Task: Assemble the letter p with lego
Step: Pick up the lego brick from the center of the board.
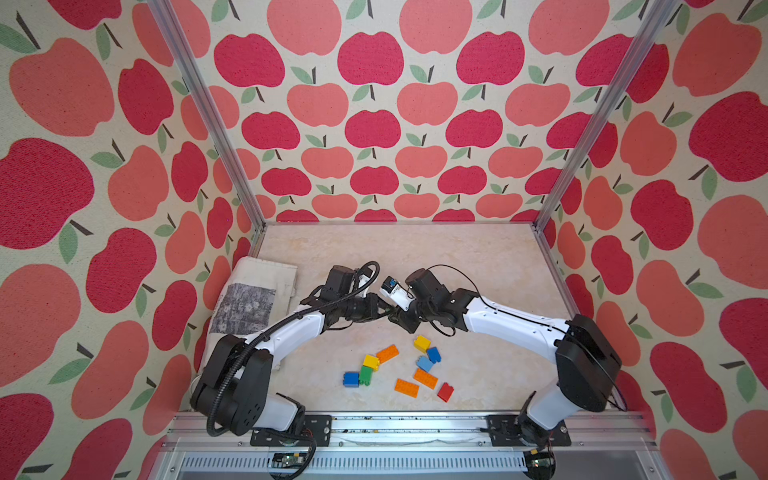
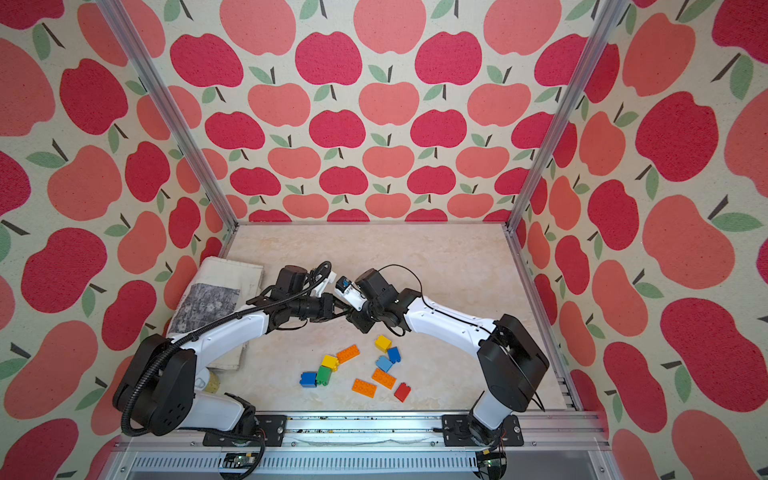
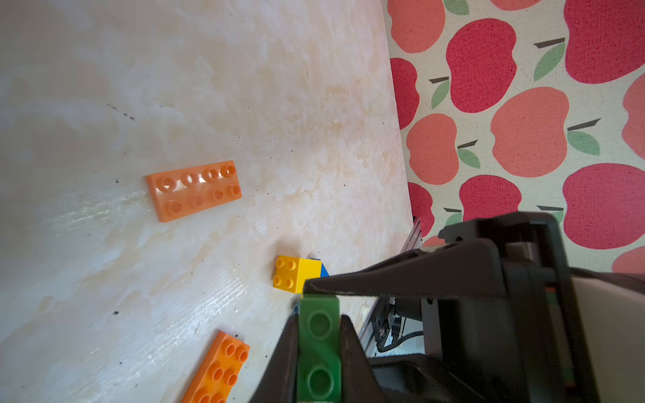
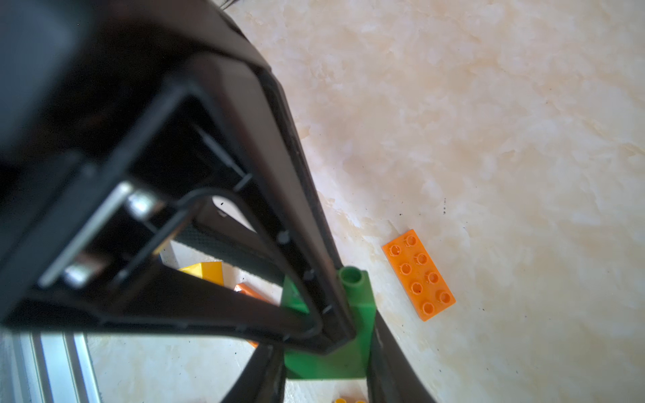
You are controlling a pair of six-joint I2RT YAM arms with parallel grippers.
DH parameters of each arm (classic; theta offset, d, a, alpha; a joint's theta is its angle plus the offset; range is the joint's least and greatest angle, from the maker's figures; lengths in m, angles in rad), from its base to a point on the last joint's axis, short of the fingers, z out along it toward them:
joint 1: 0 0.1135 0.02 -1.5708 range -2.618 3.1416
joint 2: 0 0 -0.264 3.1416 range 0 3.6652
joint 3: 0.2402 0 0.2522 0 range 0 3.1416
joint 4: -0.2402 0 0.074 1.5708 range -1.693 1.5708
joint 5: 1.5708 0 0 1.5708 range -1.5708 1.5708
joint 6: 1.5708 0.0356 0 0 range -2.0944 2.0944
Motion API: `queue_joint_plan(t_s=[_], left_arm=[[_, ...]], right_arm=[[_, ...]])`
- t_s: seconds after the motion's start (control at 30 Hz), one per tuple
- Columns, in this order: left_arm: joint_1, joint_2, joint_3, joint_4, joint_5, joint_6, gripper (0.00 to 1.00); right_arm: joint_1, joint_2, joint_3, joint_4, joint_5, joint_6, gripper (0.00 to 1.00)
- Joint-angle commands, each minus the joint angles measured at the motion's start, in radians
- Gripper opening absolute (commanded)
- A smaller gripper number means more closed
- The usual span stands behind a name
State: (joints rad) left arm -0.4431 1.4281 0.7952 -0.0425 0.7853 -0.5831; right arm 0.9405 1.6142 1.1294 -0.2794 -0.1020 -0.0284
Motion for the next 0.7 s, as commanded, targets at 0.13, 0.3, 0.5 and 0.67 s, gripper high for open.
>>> queue_joint_plan(t_s=[0.13,0.3,0.5,0.67], left_arm=[[-0.003,-0.002,0.068,-0.091,-0.154,-0.003,0.0],[-0.009,0.05,0.156,-0.253,-0.435,-0.039,0.0],[-0.111,0.195,0.318,-0.372,-0.725,-0.032,0.0],[-0.201,0.337,0.448,-0.44,-0.937,-0.088,0.0]], right_arm=[[-0.004,-0.047,-0.016,0.009,0.041,0.018,0.39],[-0.045,-0.163,-0.095,0.004,0.077,0.024,0.61],[-0.144,-0.305,-0.234,0.039,0.222,0.119,0.7],[-0.201,-0.387,-0.352,0.083,0.336,0.204,0.74]])
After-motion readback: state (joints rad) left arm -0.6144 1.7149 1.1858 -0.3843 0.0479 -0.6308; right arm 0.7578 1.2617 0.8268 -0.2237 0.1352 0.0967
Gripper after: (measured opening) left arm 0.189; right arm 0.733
